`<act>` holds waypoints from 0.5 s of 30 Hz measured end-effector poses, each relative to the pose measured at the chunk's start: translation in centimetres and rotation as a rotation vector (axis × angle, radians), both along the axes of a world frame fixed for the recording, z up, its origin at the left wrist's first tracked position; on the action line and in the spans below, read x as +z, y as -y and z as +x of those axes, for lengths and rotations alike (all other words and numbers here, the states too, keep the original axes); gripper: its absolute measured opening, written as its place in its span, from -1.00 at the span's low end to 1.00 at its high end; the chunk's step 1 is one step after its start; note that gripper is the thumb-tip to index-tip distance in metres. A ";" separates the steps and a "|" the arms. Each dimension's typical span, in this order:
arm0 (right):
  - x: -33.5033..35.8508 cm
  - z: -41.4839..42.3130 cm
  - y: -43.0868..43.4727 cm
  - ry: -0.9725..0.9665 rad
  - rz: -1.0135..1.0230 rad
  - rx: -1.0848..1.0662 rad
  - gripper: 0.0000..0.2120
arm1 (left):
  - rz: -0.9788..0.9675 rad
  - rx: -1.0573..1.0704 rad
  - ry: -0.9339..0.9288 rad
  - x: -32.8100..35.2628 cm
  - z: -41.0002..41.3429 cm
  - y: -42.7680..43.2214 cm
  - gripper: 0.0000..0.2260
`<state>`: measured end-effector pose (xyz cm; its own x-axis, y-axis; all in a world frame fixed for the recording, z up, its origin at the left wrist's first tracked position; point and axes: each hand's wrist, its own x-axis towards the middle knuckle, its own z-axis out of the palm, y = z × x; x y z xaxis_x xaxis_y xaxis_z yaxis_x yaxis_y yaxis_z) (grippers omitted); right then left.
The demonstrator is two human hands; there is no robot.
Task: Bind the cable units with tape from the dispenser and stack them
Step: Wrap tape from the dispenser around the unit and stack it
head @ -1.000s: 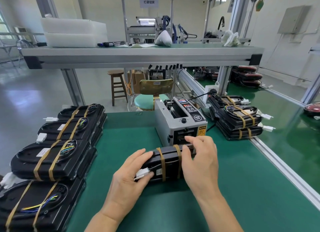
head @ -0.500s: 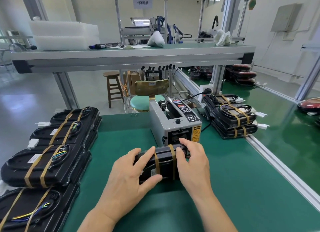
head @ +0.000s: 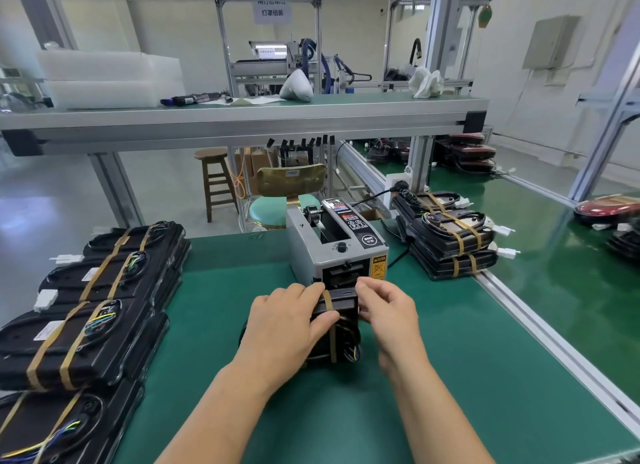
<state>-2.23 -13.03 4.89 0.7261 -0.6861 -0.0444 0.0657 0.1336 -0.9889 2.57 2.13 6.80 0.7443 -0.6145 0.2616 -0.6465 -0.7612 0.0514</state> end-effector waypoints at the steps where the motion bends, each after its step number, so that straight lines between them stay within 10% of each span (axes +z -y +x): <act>1: -0.1 0.4 0.6 -0.035 0.033 -0.024 -0.89 | -0.018 0.002 -0.008 -0.1 0.0 -0.1 -0.49; 15: 0.5 3.8 2.1 -0.185 0.090 -0.030 -0.84 | -0.089 0.015 -0.032 -0.4 0.0 -0.5 -0.51</act>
